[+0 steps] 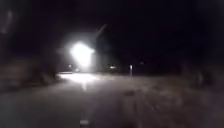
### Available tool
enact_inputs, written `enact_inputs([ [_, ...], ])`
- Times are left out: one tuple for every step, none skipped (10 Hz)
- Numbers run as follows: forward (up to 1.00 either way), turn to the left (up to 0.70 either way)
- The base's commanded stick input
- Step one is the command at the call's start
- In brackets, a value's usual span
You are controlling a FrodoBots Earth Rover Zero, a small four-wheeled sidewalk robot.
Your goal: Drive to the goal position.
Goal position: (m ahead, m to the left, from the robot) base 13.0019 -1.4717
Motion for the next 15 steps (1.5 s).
enact_inputs([
  [1.0,0.0],
  [1.0,0.0],
  [1.0,0.0],
  [1.0,0.0],
  [1.0,0.0],
  [1.0,0.01],
  [1.0,0.21],
  [1.0,0.36],
  [1.0,0.4],
  [1.0,0.4],
  [1.0,0.29],
  [1.0,0.14],
  [1.0,0.02],
  [1.0,0.0],
  [1.0,0.0],
])
